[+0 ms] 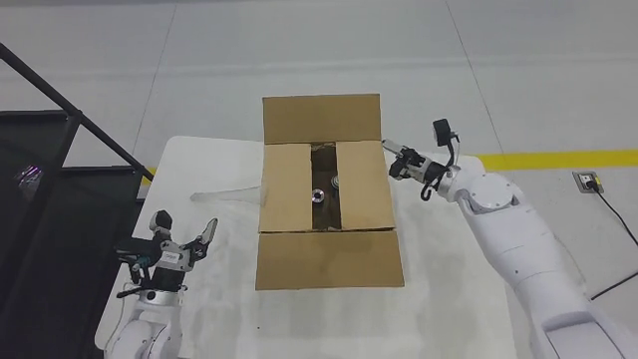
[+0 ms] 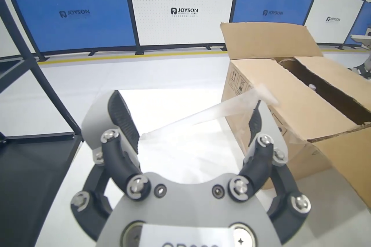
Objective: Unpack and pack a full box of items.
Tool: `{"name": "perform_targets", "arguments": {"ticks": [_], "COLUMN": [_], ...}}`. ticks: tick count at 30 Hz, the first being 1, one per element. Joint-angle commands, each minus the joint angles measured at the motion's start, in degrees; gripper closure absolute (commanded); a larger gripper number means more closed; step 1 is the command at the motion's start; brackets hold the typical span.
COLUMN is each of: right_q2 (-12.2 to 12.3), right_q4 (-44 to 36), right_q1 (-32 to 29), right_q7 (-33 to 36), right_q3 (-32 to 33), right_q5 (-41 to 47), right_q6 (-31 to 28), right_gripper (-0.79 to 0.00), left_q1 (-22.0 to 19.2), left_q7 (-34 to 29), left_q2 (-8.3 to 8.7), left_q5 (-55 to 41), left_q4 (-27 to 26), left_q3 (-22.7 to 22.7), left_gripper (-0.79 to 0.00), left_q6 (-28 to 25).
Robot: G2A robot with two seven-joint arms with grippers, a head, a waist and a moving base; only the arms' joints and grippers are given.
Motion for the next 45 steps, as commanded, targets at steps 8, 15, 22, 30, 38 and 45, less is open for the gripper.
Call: {"name": "perform_targets", "arguments": {"ticks": [8, 15, 22, 30, 38, 45], "right_q2": [1.05, 1.97, 3.16, 2.25, -1.49, -6.31], "right_q4": [-2.8, -6.16, -9.31, -29.16, -29.52, -19.16], "right_q1": [-2.55, -4.72, -6.53, -11.21, -6.29, -0.76], "right_q7": [8.57, 12.1, -0.53, -9.56, -7.03, -5.29], "right_q3": [1.16, 2.03, 6.14, 3.61, -7.7, -15.65], "right_q5": [0.42, -0.05, 0.44, -1.98, -6.38, -4.6], "right_q6": [-5.44, -8.03, -5.07, 1.64, 8.13, 10.0], "right_gripper": [-0.785, -0.785, -0.785, -0.785, -0.785, -0.785], "left_q1": [-1.97, -2.39, -2.06, -0.81, 0.97, 2.17], "left_q7": [-1.11, -1.56, -1.7, -1.53, -3.59, -4.51], "left_q2": [-0.4, -0.59, -0.75, -0.79, -0.44, -0.27], "left_q5": [0.51, 0.75, 0.76, -3.33, -7.18, -7.92], "left_q4": [2.08, 2.19, 0.97, -1.48, -2.83, -3.6], "left_q3": [0.33, -0.29, -1.14, -3.78, -7.38, -8.45], "left_gripper": [-0.785, -0.785, -0.785, -0.785, -0.785, -0.785], "left_q6": [-0.72, -0.83, -0.88, -3.99, -10.62, -15.4]}}
